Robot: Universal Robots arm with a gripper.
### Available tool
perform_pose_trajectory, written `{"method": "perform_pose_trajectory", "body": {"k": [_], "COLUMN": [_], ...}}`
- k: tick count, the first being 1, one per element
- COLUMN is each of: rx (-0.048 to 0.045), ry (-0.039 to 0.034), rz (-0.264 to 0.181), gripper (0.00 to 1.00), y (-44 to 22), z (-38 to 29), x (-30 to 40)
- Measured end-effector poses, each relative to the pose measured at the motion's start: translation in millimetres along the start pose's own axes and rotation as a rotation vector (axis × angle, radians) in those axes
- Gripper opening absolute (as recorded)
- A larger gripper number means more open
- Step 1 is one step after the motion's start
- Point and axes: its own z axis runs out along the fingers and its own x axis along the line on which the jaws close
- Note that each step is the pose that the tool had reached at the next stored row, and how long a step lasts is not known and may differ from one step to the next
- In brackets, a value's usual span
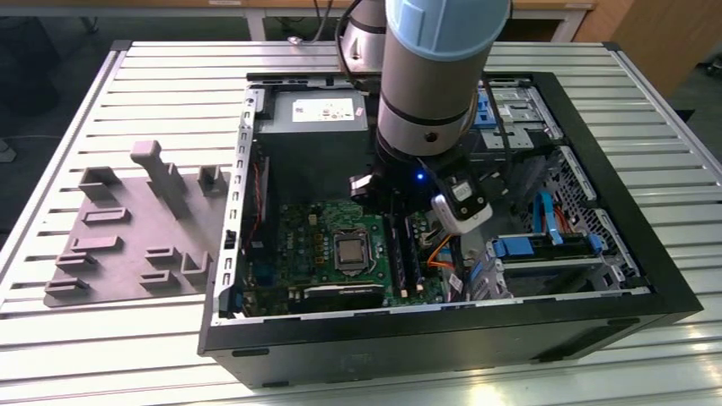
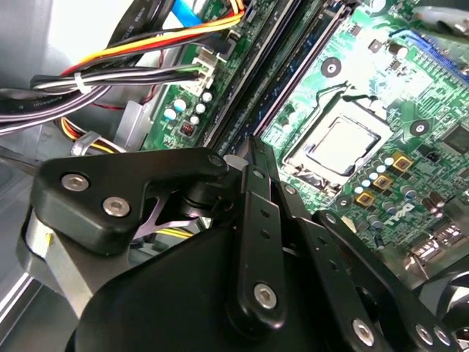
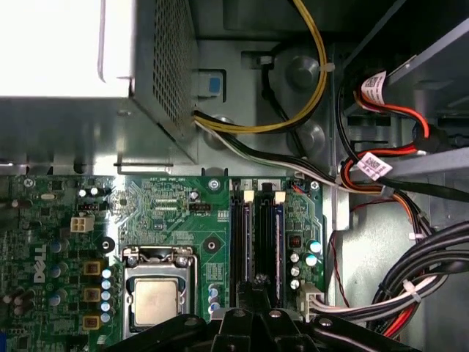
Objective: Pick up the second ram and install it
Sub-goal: 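Press down the second ram until it locks into place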
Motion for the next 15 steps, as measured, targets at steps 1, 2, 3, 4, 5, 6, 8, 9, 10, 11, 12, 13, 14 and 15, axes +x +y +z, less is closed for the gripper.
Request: {"method": "perform_pose_trajectory", "body": {"k": [1,2,3,4,5,6,8,9,10,11,12,13,14,15], "rx": [0.0000,0.0000,0.0000,0.0000,-0.0001,0.0001,0.0001,0.0001,0.0000,0.0000,0.0000,0.0000,0.0000,0.0000], "ry": [0.0000,0.0000,0.0000,0.0000,0.0000,0.0000,0.0000,0.0000,0.0000,0.0000,0.0000,0.0000,0.0000,0.0000], "rz": [0.000,0.000,0.000,0.000,0.000,0.000,0.000,0.000,0.000,0.000,0.000,0.000,0.000,0.000], "gripper": [0.11,0.11,0.11,0.11,0.11,0.11,0.11,0.11,0.11,0.11,0.11,0.11,0.11,0.11], "y": [-0.7,-1.4,-2.2,-3.1,-4.0,-4.8,-6.5,-7.4,-8.2,-9.0,-9.8,-10.6,-11.5,-12.3], "z": [0.0,-0.1,-0.2,-0.2,-0.3,-0.4,-0.5,-0.6,-0.6,-0.7,-0.7,-0.8,-0.9,-0.9], "x": [0.0,0.0,-0.1,-0.1,-0.1,-0.1,-0.1,-0.1,-0.1,-0.1,-0.2,-0.2,-0.2,-0.2]}}
